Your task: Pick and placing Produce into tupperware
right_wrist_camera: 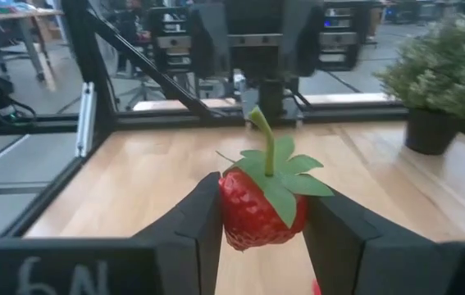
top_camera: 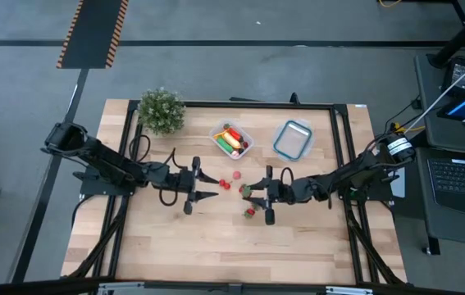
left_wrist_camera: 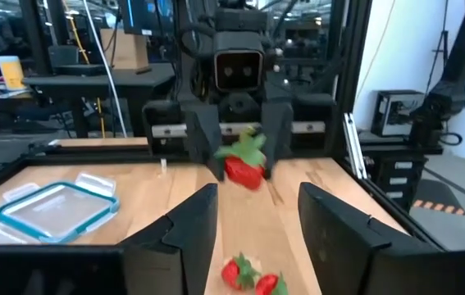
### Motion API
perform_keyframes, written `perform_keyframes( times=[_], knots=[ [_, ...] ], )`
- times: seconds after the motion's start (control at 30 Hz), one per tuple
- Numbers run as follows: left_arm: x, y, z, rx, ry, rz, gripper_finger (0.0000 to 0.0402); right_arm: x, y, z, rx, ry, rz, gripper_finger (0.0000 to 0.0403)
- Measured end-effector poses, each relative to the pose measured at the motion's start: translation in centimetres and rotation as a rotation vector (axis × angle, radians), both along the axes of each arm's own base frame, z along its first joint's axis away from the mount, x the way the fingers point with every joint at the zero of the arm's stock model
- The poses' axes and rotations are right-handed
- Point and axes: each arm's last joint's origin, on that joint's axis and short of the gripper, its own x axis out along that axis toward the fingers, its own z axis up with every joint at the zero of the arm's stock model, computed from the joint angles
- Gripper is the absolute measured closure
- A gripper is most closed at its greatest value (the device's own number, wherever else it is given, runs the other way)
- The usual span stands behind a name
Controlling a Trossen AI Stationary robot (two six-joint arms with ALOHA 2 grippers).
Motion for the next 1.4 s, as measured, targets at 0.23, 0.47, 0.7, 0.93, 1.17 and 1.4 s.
perform_keyframes(
  times=[0.23, 0.47, 0.7, 0.93, 1.17, 1.4],
  knots=[
    [0.8, 0.2, 0.5, 0.005, 0.017, -0.019, 0.0246, 3.0, -0.1, -0.3, -0.024, 0.012, 0.057, 0.0265],
    [2.2, -0.3, -0.2, 0.006, 0.048, -0.048, 0.0247, 5.1, -0.6, -0.3, -0.018, 0.008, 0.09, 0.0265],
    [4.2, -0.7, -1.0, 0.014, 0.087, -0.048, 0.025, 6.1, -0.9, -0.4, -0.027, 0.054, 0.107, 0.0265],
    [4.3, -0.8, -0.7, 0.02, 0.079, -0.059, 0.0254, 6.1, -0.9, -0.4, -0.031, 0.051, 0.107, 0.0265],
    [4.3, -0.9, -0.8, 0.052, 0.077, -0.089, 0.0269, 6.1, -0.9, -0.4, -0.042, 0.051, 0.109, 0.0265],
    [4.3, -0.7, -0.8, 0.072, 0.077, -0.084, 0.0387, 6.1, -0.8, -0.4, -0.041, 0.051, 0.125, 0.0265]
  ],
)
